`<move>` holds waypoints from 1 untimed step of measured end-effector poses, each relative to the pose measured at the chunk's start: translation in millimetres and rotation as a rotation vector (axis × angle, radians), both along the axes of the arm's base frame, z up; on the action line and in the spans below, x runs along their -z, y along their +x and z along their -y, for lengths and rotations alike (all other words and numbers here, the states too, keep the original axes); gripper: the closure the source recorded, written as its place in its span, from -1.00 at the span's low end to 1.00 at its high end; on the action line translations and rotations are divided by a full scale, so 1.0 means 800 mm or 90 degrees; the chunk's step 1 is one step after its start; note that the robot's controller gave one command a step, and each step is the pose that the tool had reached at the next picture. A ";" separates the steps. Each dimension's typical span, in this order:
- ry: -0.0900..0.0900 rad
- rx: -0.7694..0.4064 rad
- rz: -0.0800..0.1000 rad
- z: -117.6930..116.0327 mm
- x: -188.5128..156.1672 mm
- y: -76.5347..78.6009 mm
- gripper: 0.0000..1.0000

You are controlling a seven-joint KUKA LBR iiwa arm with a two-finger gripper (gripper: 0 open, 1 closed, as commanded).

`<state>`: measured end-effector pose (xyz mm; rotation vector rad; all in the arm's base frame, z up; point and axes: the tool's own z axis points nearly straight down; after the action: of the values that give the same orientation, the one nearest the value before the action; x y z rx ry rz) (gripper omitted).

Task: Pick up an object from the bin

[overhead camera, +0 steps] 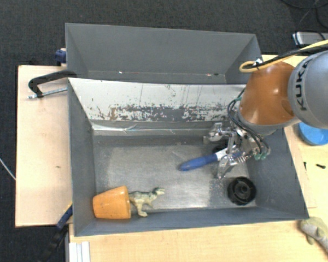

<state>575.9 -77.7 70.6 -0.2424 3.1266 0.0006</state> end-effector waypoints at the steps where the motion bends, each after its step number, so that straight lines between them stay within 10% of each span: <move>1: 0.000 0.000 0.000 -0.002 -0.003 0.002 -1.00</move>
Offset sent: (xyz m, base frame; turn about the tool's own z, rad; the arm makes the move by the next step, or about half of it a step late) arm 0.0000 0.0000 0.0000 0.0000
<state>577.8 -76.5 72.8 -0.2413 3.1264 0.0015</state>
